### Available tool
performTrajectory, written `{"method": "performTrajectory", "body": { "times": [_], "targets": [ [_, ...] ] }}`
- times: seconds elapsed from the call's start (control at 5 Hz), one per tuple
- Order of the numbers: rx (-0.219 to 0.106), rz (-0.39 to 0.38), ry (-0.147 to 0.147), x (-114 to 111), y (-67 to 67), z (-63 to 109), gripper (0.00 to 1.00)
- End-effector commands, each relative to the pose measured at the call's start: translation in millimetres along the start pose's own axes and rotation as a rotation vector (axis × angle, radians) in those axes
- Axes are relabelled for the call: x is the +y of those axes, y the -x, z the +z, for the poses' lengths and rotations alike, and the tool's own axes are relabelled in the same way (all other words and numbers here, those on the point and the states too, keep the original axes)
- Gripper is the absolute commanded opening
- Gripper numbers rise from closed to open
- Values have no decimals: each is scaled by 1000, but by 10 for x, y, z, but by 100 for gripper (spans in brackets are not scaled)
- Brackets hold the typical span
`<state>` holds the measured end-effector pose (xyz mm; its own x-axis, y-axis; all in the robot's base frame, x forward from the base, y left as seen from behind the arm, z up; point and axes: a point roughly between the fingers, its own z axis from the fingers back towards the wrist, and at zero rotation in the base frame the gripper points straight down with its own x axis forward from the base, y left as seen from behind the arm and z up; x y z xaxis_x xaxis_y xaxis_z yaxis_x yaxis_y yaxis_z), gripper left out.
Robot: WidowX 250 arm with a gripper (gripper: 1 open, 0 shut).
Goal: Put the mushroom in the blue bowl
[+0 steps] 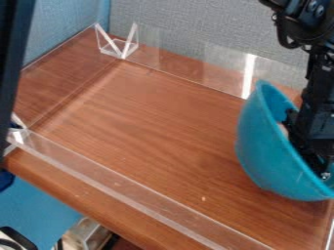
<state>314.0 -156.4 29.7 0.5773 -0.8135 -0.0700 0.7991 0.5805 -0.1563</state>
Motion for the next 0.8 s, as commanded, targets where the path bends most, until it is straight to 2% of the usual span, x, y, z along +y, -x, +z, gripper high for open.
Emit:
{"method": "performTrajectory", "body": {
  "times": [0.0, 0.6],
  "targets": [
    [-30, 7, -23, -12, 0, 149, 0],
    [-2, 92, 4, 193, 236, 212, 0]
  ]
}}
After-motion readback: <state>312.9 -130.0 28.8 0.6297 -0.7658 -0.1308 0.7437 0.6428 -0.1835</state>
